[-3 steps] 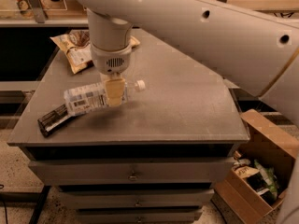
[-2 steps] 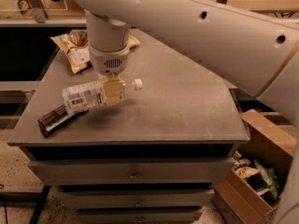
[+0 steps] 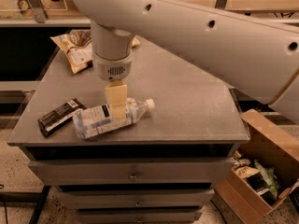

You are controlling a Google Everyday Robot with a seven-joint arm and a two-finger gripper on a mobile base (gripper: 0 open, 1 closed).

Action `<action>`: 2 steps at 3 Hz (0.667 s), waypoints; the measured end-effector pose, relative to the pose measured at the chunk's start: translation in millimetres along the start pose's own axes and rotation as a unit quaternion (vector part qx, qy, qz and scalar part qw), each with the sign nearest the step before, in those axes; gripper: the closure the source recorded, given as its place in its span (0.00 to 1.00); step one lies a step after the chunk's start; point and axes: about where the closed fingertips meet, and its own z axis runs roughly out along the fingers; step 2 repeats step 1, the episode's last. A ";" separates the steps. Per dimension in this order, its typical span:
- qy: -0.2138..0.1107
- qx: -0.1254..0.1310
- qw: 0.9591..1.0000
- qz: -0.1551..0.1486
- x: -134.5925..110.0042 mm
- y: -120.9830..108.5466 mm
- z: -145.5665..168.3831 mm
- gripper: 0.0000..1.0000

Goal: Move blue plastic bottle near rxbar chocolate

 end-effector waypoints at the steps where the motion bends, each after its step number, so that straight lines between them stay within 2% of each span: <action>1: 0.000 0.000 1.000 0.000 0.0 0.0 0.0 0.00; 2: 0.000 0.000 1.000 0.000 0.0 0.0 0.0 0.00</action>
Offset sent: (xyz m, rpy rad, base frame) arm 0.0000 0.0000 0.0000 0.0000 0.0000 0.0000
